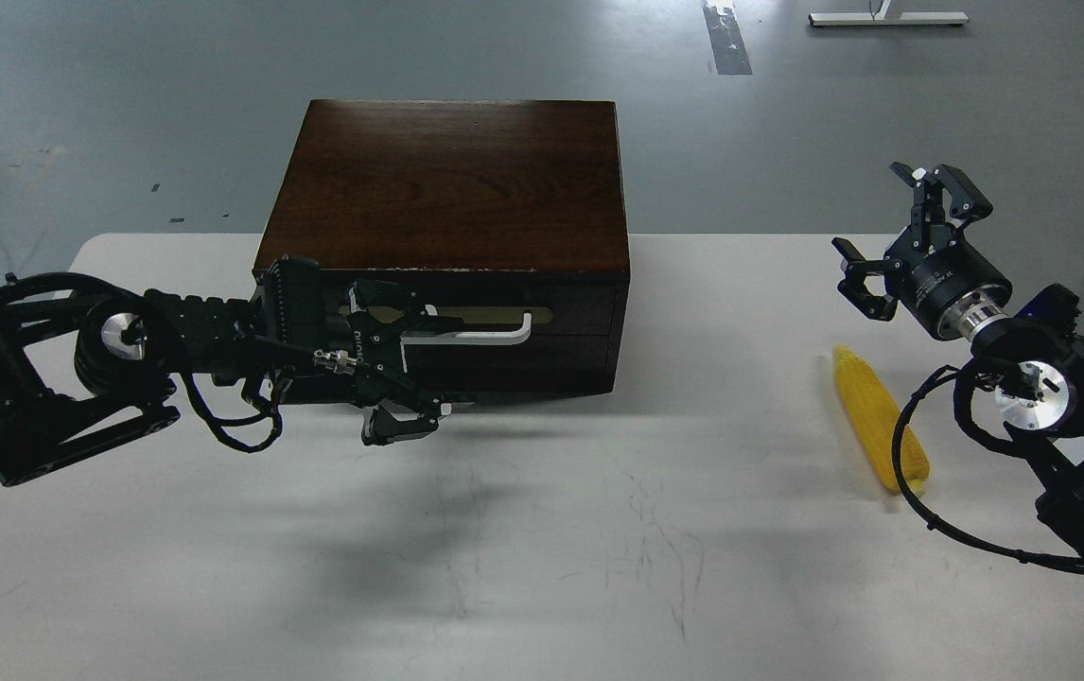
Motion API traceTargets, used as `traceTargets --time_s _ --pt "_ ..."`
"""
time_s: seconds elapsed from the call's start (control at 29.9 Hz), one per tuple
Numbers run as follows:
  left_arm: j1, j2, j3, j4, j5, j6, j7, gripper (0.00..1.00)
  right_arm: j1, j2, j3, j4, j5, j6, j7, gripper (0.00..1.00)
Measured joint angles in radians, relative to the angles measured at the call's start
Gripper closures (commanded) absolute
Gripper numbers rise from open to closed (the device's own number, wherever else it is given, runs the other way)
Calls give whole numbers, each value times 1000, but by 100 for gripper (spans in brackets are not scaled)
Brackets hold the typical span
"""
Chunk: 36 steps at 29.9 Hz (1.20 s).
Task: Put corn in drawer with both arms
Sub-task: 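Hook the left gripper onto the drawer handle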
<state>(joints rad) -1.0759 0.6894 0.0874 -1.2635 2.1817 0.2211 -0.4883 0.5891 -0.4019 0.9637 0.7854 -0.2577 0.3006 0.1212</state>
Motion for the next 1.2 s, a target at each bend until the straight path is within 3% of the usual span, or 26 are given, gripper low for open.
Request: traceTargets --time_s 1.2 --pt "-22 15 47 -48 0 -1 0 17 0 0 0 0 0 0 0 0"
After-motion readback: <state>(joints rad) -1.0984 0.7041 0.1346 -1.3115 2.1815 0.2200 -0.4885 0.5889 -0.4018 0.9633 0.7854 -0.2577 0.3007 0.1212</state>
